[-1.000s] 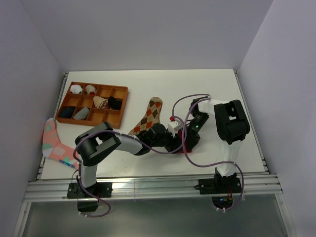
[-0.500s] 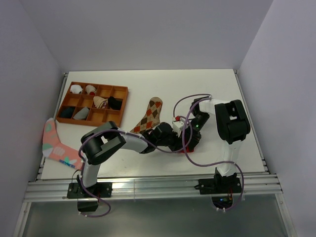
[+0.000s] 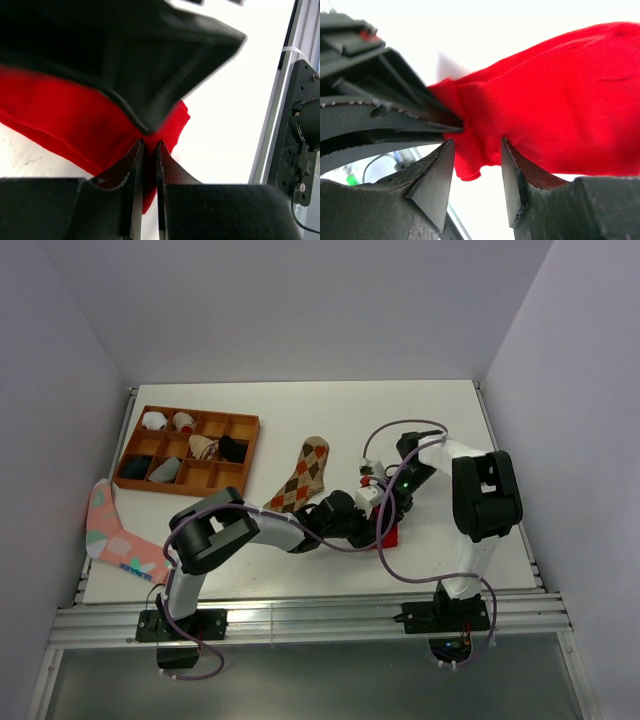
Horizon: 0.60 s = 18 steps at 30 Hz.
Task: Roll the socks
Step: Roll the sock at the center of the board.
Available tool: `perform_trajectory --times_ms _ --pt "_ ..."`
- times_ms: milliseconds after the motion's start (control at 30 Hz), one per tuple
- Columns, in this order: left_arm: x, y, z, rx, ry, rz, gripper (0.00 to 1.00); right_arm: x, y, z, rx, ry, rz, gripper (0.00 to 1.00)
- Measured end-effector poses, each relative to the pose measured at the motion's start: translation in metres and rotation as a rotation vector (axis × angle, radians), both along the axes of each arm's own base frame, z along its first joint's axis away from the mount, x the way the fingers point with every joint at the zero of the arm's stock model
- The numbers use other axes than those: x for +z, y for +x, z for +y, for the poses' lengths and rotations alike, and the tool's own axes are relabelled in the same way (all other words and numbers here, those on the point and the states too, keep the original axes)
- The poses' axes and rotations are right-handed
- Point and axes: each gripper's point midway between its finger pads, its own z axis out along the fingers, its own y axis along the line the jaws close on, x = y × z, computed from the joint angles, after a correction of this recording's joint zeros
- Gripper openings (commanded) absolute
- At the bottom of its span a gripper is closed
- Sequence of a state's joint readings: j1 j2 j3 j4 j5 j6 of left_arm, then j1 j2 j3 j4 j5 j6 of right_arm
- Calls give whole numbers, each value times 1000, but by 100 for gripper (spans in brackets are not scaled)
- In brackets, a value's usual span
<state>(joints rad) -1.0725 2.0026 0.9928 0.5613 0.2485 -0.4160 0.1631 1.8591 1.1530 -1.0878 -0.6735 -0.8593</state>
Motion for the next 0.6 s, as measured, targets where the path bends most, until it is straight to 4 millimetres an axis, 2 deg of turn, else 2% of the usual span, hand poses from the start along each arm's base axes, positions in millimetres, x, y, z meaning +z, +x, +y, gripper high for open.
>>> perform_trajectory --times_ms 300,467,600 --pt "1 -1 -4 10 -7 7 0 -3 43 -24 -225 -45 -89 51" --pt "1 -1 -4 11 -7 10 0 4 65 -33 -324 -74 -164 53" --pt "1 -1 -4 13 -7 12 0 6 75 -37 -375 -89 -191 54"
